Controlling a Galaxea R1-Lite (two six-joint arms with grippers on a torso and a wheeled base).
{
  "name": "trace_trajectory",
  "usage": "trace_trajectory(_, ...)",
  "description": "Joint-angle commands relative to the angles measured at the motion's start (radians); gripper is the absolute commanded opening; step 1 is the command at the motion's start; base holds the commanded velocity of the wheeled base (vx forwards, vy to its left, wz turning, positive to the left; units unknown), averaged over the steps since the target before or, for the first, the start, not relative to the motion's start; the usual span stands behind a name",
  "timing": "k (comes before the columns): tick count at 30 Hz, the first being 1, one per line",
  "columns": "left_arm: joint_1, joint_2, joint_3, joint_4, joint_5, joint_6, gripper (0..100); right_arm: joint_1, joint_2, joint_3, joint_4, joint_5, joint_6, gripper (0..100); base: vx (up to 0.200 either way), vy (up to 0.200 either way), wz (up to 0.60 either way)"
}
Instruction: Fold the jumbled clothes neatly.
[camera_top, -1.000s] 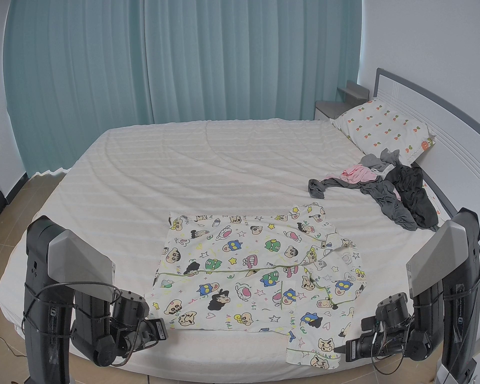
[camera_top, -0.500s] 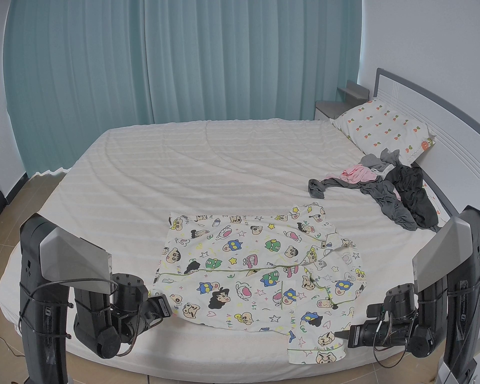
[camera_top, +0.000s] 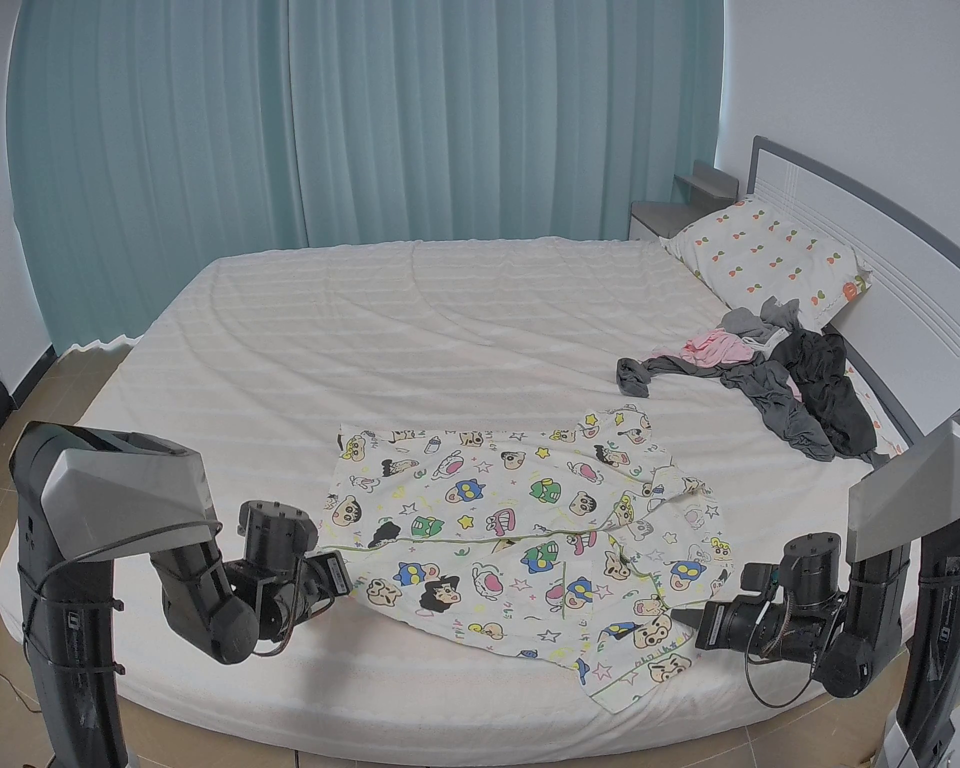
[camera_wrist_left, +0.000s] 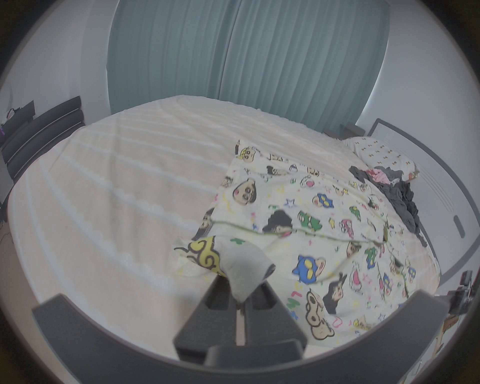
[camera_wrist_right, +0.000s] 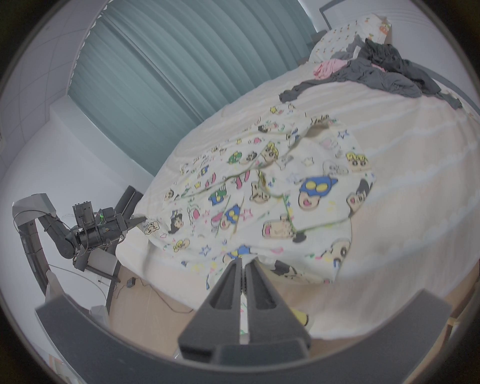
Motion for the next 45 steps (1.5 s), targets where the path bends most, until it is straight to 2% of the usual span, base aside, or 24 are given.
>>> trace_trajectory(1, 0.015, -0.041, -0.127, 0.094, 0.001, -0.003, 0, -0.042, 0.007, -0.086, 0.0, -0.018, 0.0, 0, 0.0, 0.0, 0.0)
trace_trajectory(11, 0.029, -0.027, -0.305, 0.312, -0.002, -0.038, 0, -0.077, 0.012, -0.247, 0.144, -0.025, 0.0, 0, 0.0, 0.0, 0.0)
trace_trajectory(18, 0.045, 0.04, -0.487, 0.489, -0.003, -0.058, 0, -0.097, 0.013, -0.425, 0.284, -0.067, 0.0, 0, 0.0, 0.0, 0.0)
trace_trajectory(23, 0.048, 0.095, -0.571, 0.564, -0.005, -0.074, 0, -0.109, 0.015, -0.531, 0.368, -0.095, 0.002, 0, 0.0, 0.0, 0.0)
trace_trajectory(30, 0.048, 0.161, -0.648, 0.593, -0.005, -0.074, 0, -0.118, 0.021, -0.66, 0.461, -0.113, 0.008, 0, 0.0, 0.0, 0.0)
trace_trajectory(36, 0.048, 0.207, -0.726, 0.633, -0.005, -0.097, 0, -0.118, 0.076, -0.766, 0.494, -0.16, 0.008, 0, 0.0, 0.0, 0.0)
trace_trajectory(45, 0.048, 0.269, -0.841, 0.696, -0.006, -0.126, 0, -0.115, 0.107, -0.799, 0.524, -0.167, 0.01, 0, 0.0, 0.0, 0.0)
